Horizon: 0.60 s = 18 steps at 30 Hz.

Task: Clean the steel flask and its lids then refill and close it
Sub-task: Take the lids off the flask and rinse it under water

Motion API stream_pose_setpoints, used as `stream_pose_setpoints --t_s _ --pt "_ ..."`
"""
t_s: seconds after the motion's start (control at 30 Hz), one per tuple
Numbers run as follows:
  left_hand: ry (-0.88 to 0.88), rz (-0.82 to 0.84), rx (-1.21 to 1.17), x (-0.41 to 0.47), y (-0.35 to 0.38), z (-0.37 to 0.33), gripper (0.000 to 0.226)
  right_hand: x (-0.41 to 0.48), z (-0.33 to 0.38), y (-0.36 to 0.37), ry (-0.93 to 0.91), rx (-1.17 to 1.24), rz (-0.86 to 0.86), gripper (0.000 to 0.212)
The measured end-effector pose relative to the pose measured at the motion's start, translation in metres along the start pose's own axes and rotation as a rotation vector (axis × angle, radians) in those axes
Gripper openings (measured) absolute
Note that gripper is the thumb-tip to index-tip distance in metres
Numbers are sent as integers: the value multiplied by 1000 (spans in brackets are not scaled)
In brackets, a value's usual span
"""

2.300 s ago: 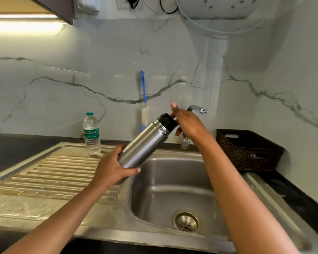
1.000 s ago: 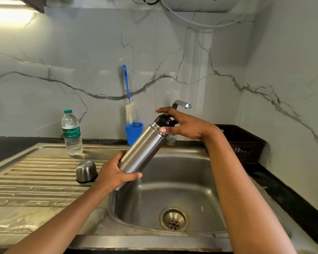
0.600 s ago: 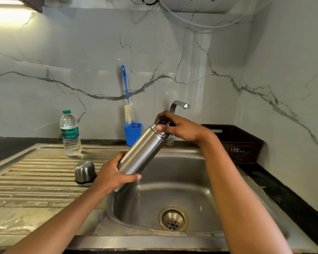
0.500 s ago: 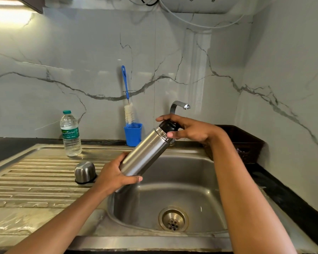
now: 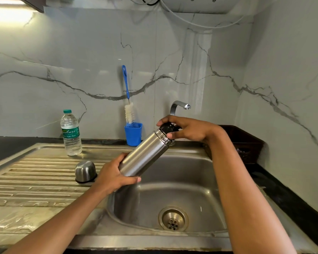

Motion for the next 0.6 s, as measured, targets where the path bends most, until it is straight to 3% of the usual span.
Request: stream_pose_setpoints --t_s 0.07,0.13,0.2,0.33,0.5,0.6 --pt "0 8 -12 1 1 -1 90 -4 -6 -1 48 107 -11 72" --pt "-4 4 -11 1 2 -1 89 -5 -12 -15 164 118 -214 67" --pt "-11 -10 5 1 0 -1 86 -10 -12 -29 306 0 -446 77" --pt "-2 -20 25 0 -1 -2 84 1 -3 -26 319 -303 -503 63" --pt "-25 -25 -32 1 -5 2 84 3 -3 -19 126 224 -303 33" --pt "-32 7 -88 1 -5 2 90 -1 1 -21 -5 442 -270 38"
Point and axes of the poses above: each hand's wrist, its own x-axis towards the middle knuckle, its own y-axis out of the palm, z = x × y, the point moved 10 cm from there along x, towards the middle knuckle, and after that the axes turned 11 degrees about x, right-handed, at the moved point
